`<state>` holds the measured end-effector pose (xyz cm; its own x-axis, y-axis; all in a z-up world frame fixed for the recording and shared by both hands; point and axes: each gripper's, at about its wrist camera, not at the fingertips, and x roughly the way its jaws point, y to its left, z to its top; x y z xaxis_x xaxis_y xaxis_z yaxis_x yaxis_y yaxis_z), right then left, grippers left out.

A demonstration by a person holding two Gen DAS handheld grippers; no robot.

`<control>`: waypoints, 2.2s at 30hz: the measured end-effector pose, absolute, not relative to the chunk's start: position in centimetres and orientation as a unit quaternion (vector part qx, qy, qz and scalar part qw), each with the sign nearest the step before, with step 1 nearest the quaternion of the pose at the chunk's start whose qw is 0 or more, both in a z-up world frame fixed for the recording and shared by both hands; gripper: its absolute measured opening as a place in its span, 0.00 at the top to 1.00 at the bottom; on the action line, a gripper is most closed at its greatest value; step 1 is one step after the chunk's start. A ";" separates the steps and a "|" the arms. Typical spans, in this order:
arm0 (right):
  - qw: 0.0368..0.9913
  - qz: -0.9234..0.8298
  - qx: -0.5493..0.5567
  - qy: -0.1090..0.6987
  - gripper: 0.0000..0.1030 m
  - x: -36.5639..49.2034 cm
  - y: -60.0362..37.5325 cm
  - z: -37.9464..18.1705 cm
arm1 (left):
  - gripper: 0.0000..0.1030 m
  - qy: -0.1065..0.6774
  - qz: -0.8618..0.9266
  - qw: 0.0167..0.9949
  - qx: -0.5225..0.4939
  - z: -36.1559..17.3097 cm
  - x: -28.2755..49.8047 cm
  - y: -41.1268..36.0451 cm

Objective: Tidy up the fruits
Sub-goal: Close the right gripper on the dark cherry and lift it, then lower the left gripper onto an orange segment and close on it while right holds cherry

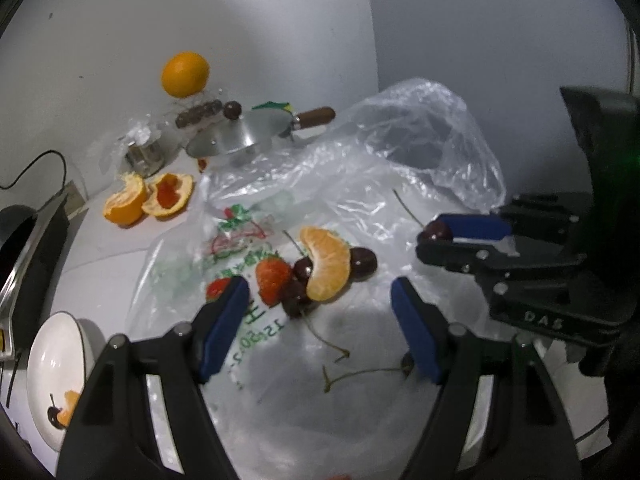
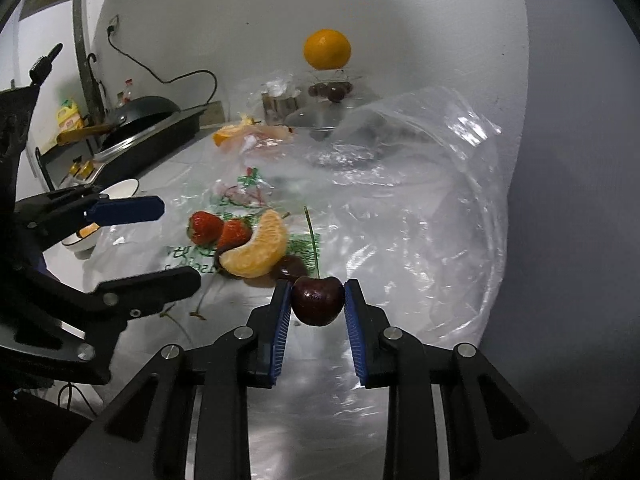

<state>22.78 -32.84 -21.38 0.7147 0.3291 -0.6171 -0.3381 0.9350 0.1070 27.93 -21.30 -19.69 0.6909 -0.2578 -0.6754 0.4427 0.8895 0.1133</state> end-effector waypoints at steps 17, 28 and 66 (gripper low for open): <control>0.926 0.203 0.016 0.319 0.72 24.1 -34.7 -21.7 | 0.41 0.367 -0.208 0.890 0.173 -22.6 31.6 -24.0; 0.924 0.209 0.020 0.320 0.72 24.1 -35.0 -21.9 | 0.56 0.370 -0.202 0.884 0.205 -24.0 31.9 -24.7; 0.926 0.202 0.000 0.319 0.72 22.8 -32.9 -20.8 | 0.73 0.368 -0.232 0.890 0.134 -21.6 30.4 -22.7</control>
<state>22.82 -32.88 -20.85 0.7145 0.3744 -0.5911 -0.3742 0.9183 0.1293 30.40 -22.75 -21.55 0.6208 -0.3154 -0.7177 0.5124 0.8561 0.0670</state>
